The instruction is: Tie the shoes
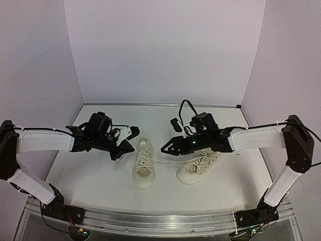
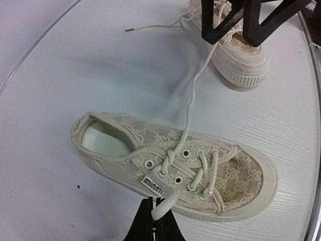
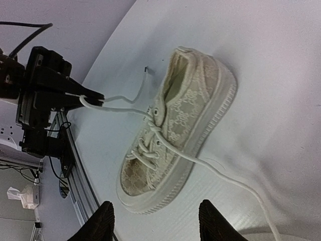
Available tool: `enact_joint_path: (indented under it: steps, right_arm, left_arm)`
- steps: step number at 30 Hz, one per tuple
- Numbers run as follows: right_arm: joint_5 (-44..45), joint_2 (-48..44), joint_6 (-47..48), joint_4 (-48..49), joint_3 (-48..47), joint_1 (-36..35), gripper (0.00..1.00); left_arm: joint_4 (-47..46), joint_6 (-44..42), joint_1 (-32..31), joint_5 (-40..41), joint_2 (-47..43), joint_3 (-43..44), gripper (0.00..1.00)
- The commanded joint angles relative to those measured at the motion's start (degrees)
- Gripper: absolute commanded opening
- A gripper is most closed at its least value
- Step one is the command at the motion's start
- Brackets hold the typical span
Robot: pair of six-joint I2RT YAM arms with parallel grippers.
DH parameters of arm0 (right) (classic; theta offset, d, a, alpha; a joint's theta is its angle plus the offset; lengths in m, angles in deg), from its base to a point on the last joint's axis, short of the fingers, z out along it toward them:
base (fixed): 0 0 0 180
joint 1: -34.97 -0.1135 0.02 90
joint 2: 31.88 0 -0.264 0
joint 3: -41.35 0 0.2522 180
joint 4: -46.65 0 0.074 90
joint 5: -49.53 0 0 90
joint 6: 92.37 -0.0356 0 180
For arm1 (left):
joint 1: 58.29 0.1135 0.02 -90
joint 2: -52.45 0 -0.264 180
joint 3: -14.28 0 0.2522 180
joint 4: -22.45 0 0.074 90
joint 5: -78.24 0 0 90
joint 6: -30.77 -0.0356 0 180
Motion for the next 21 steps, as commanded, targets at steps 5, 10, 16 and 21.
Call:
enact_joint_path:
  steps: [5, 10, 16, 21]
  right_arm:
    - [-2.77, 13.79, -4.79, 14.34, -10.07, -5.59, 0.47]
    - [-5.65, 19.49, -8.17, 20.15, -13.17, -6.98, 0.46]
    - [-6.11, 22.11, -9.04, 20.75, -16.7, -8.19, 0.43]
    - [-5.96, 24.32, -9.07, 19.68, -19.09, -8.51, 0.4]
  left_arm:
    - [-6.31, 6.61, -1.28, -0.8, 0.64, -4.38, 0.0]
    - [-7.79, 7.24, -1.28, 0.06, -0.11, -5.74, 0.0]
    - [-9.05, 7.44, -1.28, 0.14, 0.24, -6.25, 0.0]
    - [-10.39, 7.7, -1.28, 0.42, 1.1, -6.51, 0.0]
